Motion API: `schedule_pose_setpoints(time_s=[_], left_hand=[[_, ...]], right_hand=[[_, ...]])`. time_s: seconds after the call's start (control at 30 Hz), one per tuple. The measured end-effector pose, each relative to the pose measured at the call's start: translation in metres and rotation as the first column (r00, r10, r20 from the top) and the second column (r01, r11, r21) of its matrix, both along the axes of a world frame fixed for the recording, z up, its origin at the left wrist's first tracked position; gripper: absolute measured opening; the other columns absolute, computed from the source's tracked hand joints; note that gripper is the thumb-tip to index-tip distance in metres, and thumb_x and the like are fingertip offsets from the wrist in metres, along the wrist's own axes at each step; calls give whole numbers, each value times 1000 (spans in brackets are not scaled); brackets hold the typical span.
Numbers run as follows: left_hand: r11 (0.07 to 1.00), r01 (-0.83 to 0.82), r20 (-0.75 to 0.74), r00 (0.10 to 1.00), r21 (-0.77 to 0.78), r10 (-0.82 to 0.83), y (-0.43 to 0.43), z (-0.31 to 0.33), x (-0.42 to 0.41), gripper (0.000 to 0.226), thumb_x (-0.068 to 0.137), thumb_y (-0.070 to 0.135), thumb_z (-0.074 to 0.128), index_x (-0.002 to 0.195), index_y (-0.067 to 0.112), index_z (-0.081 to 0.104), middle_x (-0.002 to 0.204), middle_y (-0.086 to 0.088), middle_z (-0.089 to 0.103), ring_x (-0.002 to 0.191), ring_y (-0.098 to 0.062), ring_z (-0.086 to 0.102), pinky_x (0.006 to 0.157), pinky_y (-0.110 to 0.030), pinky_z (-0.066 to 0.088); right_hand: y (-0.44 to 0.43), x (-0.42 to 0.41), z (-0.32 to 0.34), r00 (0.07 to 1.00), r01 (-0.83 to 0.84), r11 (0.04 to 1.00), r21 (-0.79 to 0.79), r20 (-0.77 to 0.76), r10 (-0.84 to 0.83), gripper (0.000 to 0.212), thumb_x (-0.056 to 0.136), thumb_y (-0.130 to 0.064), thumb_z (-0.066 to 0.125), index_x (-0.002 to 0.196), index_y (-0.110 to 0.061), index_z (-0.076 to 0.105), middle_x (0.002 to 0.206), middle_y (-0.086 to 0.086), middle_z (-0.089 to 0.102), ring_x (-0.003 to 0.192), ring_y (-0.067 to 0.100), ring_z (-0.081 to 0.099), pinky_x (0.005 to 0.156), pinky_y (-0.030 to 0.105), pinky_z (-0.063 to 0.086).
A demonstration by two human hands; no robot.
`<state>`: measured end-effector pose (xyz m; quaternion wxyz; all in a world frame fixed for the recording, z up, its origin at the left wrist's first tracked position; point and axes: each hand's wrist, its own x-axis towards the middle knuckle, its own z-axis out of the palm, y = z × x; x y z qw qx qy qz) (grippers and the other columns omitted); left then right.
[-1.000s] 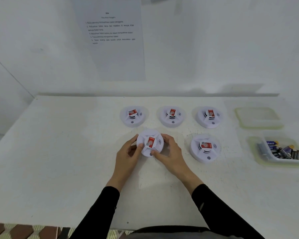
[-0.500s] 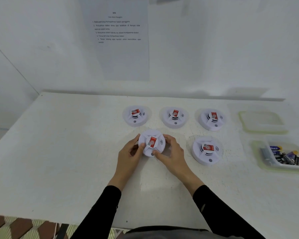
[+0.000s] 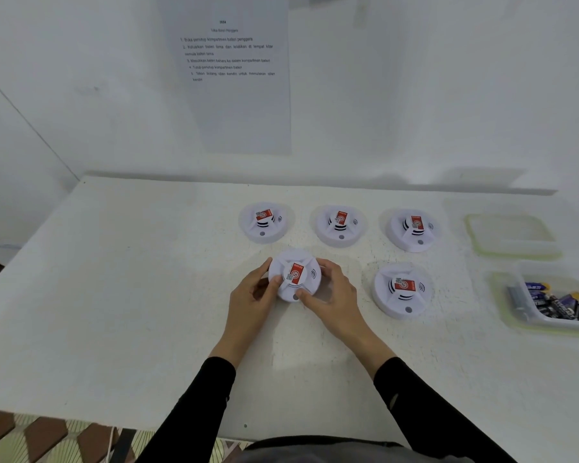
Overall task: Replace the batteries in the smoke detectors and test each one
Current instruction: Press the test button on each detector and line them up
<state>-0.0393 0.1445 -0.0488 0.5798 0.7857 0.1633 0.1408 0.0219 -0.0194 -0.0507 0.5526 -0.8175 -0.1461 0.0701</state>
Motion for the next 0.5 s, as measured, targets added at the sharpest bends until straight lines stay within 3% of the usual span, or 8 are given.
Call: schedule_pose_setpoints(time_s=[0.23, 0.37, 0.5], left_hand=[[1000, -1, -11, 1000, 8, 1, 1, -1, 0, 39, 97, 27, 62, 136, 24, 60, 124, 14, 67, 112, 3, 62, 91, -12, 49], [1000, -2, -12, 1000, -3, 2, 1, -2, 0, 39, 97, 27, 63, 135, 28, 60, 125, 16, 67, 112, 4, 62, 95, -16, 50], [1000, 0, -16, 1000, -6, 0, 2, -3, 0, 40, 97, 28, 62, 137, 26, 59, 126, 13, 67, 113, 2, 62, 92, -12, 49]], right_hand=[[-2, 0, -3, 999, -28, 1000, 2, -37, 28, 57, 77, -60, 67, 126, -39, 47, 122, -26, 57, 117, 1, 54, 104, 42, 43], [-5, 1, 3, 994, -32, 996, 81, -104, 41, 28, 98, -31, 51, 126, -33, 49, 123, -19, 58, 115, -4, 54, 96, 19, 47], [-5, 1, 1, 995, -35, 995, 97, -90, 44, 29, 99, -20, 50, 128, -26, 49, 123, -15, 59, 111, -8, 55, 89, 8, 44]])
